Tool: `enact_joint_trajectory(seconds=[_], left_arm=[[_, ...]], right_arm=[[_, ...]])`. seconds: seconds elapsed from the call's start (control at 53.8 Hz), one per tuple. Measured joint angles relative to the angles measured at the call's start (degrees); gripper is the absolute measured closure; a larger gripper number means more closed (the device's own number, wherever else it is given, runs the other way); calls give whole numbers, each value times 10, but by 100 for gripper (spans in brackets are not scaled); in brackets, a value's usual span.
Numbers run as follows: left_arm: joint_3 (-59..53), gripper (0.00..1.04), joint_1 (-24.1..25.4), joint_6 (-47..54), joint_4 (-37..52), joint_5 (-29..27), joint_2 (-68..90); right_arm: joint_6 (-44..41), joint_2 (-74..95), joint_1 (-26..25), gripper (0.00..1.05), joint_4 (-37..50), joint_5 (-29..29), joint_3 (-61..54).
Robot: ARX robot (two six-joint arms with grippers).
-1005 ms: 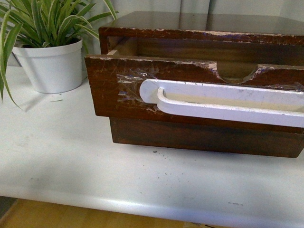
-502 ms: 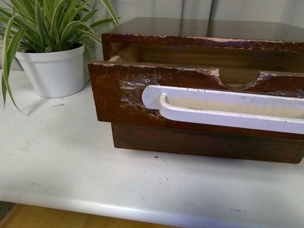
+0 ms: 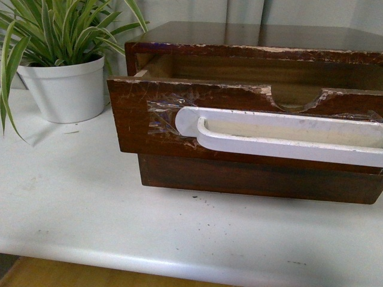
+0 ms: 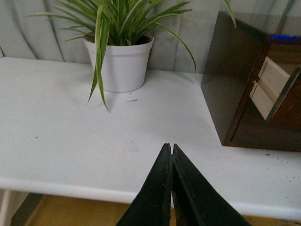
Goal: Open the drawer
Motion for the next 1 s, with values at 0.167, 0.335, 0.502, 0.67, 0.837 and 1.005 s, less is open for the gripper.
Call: enact_joint_trajectory(seconds=[0.167, 0.335, 0.502, 0.67, 0.837, 1.005], left_arm=[[-21, 101, 0, 1, -39, 0, -70], [-21, 101, 0, 1, -40, 0, -73], [-21, 101, 0, 1, -40, 0, -73], [-21, 74, 0, 0, -40, 0, -73], [-21, 47, 0, 0, -40, 0, -73], [-21, 17, 0, 1, -40, 0, -73]], right_arm=[[0, 0, 0, 104, 0, 1, 0], [0, 0, 0, 104, 0, 1, 0], [0, 0, 0, 104, 0, 1, 0], [0, 0, 0, 83, 0, 1, 0], [0, 0, 0, 56, 0, 1, 0], [0, 0, 0, 24, 0, 1, 0]])
